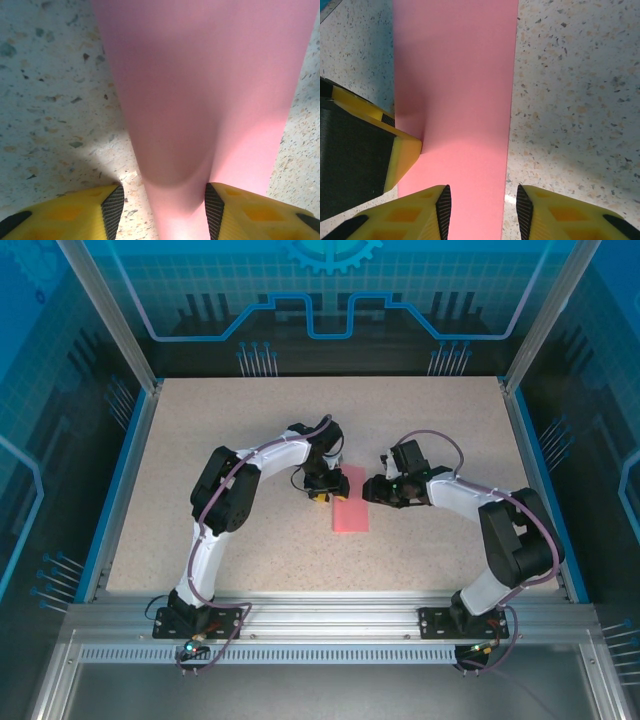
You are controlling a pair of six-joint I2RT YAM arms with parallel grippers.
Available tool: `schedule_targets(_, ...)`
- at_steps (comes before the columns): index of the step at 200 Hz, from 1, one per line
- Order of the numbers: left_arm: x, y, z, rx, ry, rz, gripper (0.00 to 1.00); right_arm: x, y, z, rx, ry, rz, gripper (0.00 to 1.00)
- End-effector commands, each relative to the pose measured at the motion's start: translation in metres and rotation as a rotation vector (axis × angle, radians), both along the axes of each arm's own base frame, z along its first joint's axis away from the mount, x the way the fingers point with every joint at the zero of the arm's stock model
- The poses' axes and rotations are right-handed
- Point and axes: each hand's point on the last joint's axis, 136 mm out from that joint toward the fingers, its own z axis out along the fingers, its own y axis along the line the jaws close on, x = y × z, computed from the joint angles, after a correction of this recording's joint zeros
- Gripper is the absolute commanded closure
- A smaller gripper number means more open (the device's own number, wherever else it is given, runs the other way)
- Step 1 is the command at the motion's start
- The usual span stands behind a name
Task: Fold a paper plane with a square sheet of paper (fold left side to right side)
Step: Hold the square sheet of paper at the center of the table.
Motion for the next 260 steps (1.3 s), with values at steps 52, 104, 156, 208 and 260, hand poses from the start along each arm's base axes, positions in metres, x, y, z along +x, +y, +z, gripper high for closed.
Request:
schedule_targets(52, -0.023, -0.022, -0.048, 0.004, 0.076, -0.051, 0.49, 0.000, 0.008, 0.003, 0.018, 0.009, 0.017, 0.62)
schedule_targets(104, -0.024, -0.021, -0.049, 0.007, 0.076, -0.055, 0.49, 0.007, 0.024, 0.001, 0.045, 0.025, 0.055, 0.75)
schedule_targets(156, -0.024, -0.020, -0.049, 0.009, 0.076, -0.056, 0.49, 0.007, 0.032, -0.016, 0.019, 0.073, 0.079, 0.78)
schedule_targets(208, -0.024, -0.020, -0.049, 0.009, 0.077, -0.057, 0.49, 0.000, 0.030, -0.035, -0.032, 0.132, 0.086, 0.81)
schedule_targets(260, -0.020, -0.022, -0.034, -0.010, 0.039, -0.062, 0.49, -0.015, 0.021, -0.054, -0.089, 0.206, 0.087, 0.83)
